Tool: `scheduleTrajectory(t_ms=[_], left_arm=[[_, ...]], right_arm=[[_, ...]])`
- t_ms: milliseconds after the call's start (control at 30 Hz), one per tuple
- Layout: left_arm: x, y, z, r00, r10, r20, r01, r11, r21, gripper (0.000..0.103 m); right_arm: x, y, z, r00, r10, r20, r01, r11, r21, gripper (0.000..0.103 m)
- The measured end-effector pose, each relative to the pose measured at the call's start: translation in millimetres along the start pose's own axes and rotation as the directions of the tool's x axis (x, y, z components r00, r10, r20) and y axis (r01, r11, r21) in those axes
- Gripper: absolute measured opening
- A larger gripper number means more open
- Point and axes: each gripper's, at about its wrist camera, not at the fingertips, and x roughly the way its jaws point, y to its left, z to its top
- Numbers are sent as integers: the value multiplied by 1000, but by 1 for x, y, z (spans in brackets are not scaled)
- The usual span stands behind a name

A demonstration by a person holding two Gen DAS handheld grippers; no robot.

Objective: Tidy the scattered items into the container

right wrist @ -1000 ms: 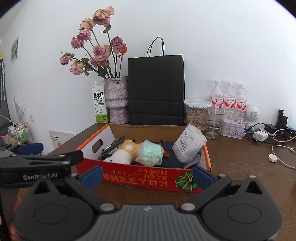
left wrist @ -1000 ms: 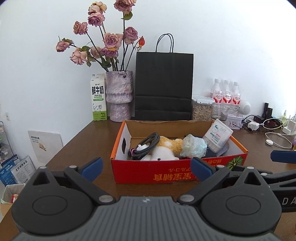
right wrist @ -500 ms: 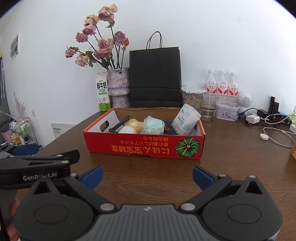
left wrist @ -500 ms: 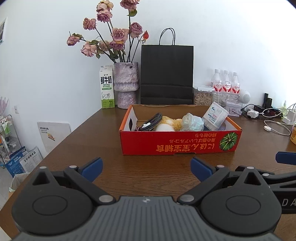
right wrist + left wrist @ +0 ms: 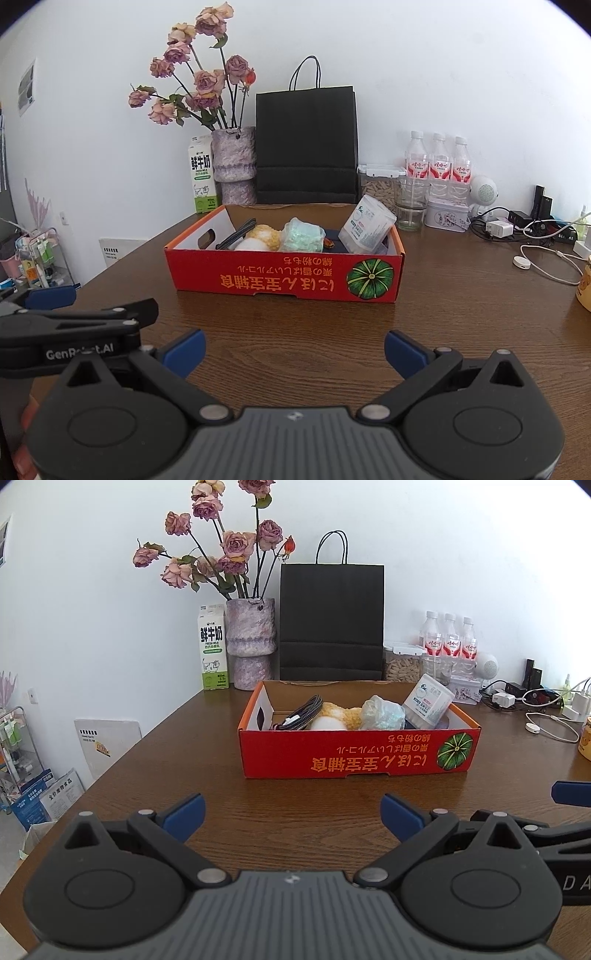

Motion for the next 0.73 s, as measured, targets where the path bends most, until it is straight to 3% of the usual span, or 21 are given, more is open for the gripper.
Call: scheduleTrajectory(t_ms=[733], left_arm=[[5, 3, -5, 1000, -18, -24, 17, 999, -37, 103]], right_arm=[[3, 1, -2, 1000, -6, -9, 6, 1000, -2, 103]])
